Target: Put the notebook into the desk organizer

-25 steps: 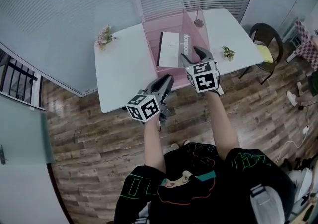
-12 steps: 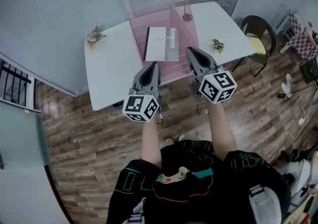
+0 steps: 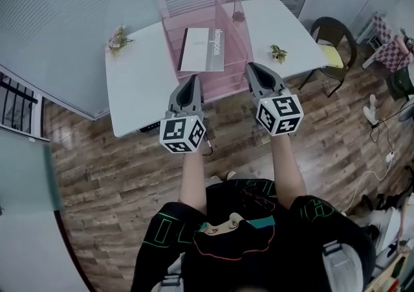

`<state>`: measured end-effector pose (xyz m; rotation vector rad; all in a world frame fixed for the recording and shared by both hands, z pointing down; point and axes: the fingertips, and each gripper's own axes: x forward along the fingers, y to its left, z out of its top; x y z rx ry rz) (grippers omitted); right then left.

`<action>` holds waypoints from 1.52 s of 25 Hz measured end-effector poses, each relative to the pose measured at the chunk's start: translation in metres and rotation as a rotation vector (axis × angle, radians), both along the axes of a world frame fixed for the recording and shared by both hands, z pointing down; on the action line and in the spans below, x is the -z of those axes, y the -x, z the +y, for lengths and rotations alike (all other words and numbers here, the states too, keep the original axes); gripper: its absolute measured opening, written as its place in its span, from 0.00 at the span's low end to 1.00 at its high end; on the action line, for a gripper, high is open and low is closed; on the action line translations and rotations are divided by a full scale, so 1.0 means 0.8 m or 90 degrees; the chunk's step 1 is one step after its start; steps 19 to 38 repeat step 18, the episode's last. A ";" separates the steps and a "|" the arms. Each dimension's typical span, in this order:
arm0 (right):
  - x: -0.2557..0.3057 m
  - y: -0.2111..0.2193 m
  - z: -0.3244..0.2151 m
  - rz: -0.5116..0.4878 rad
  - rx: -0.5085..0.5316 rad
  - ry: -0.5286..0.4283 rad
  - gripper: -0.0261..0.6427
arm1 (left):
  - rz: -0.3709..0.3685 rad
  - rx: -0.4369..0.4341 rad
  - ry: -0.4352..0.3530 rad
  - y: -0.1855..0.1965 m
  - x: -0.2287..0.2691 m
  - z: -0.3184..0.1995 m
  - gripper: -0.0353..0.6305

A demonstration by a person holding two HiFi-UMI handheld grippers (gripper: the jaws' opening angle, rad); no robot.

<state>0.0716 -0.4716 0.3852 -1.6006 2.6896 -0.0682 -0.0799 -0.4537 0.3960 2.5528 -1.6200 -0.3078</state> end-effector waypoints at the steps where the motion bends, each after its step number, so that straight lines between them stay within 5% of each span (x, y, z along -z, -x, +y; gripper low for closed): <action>1: 0.003 0.000 0.000 0.005 0.001 -0.005 0.04 | 0.001 0.001 0.002 -0.001 0.000 0.001 0.05; 8: 0.012 0.009 0.001 0.055 0.007 -0.039 0.04 | 0.001 0.019 0.001 0.007 0.004 -0.001 0.05; 38: 0.019 0.014 -0.002 0.060 0.015 -0.062 0.04 | 0.006 0.049 0.004 0.027 0.004 -0.002 0.05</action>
